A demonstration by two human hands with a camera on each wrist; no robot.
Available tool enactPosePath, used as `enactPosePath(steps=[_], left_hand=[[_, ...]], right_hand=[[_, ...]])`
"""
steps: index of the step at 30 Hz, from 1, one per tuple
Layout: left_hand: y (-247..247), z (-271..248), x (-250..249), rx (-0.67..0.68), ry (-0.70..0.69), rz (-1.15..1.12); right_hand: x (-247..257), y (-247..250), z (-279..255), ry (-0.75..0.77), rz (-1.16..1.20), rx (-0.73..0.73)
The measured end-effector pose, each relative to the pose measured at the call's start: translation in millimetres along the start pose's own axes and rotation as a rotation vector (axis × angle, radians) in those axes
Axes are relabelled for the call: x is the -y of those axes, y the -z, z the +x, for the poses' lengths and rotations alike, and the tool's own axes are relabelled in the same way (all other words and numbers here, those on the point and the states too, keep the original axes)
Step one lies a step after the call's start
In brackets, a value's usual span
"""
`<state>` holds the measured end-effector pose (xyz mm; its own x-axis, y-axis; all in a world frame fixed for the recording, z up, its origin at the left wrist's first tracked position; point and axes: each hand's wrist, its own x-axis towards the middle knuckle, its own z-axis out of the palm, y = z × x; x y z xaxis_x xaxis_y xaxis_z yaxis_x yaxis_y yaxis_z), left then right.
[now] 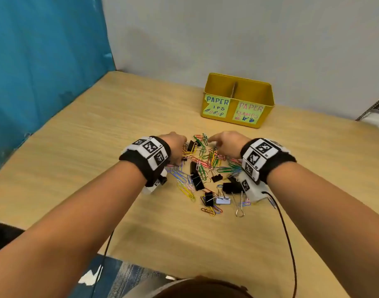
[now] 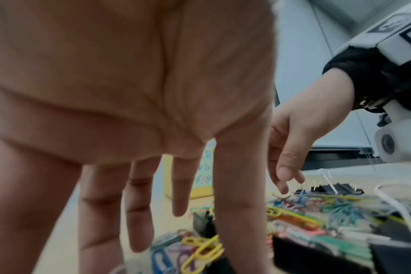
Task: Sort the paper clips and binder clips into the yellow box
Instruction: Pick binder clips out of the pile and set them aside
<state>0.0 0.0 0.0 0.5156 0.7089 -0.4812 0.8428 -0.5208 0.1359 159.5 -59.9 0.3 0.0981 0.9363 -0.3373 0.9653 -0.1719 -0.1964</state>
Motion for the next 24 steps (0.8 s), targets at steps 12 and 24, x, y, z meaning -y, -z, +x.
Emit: enactPosePath(steps=[12, 24], left_hand=[[16.9, 5.4, 10.2, 0.144, -0.1, -0.046], [11.4, 39.2, 10.3, 0.029, -0.191, 0.011]], right_hand=[[-14.7, 3.6, 25.2, -0.02, -0.089, 0.03], [4.8, 2.2, 54.8, 0.009, -0.143, 0.068]])
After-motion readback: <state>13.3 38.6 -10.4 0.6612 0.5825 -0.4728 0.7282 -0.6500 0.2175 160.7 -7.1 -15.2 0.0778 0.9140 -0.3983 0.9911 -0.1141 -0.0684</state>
